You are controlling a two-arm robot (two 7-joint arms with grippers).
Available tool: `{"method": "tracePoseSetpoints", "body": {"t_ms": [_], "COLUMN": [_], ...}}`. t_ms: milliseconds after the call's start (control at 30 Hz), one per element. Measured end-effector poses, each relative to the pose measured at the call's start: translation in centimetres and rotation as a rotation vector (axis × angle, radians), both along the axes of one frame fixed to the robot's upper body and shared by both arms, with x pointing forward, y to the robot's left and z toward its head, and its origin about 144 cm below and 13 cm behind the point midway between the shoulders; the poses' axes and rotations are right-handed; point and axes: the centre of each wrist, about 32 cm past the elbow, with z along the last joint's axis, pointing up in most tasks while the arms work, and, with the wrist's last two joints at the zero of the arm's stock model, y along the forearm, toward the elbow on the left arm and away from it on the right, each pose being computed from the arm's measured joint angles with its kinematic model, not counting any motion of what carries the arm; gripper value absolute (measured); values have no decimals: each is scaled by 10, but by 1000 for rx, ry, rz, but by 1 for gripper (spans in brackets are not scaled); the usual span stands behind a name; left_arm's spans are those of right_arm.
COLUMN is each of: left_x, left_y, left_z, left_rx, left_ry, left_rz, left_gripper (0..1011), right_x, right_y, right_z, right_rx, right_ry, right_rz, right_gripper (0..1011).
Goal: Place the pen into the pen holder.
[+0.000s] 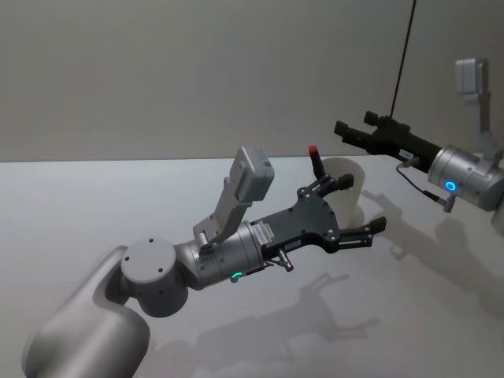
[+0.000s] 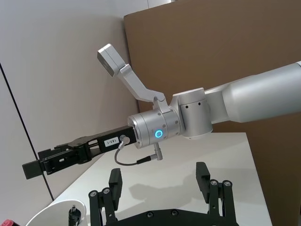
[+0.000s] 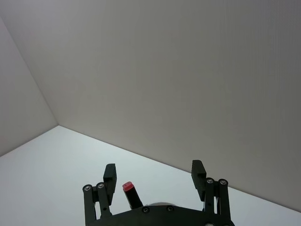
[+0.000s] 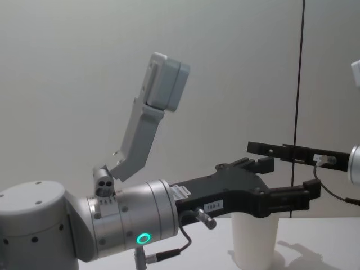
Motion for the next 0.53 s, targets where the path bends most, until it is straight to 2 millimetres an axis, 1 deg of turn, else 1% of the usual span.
{"method": "tracePoseSetpoints", "body": {"t_ms": [533], "left_x": [0], "left_y": [0], "left_z": [0], "left_rx": [0], "left_ry": [0], "left_rz": [0], "left_gripper": [1000], "right_x": [0], "right_y": [0], "right_z": [-1], "right_rx": [-2], "right_ry": [0], "right_rz": [-1], "right_gripper": [1002]}}
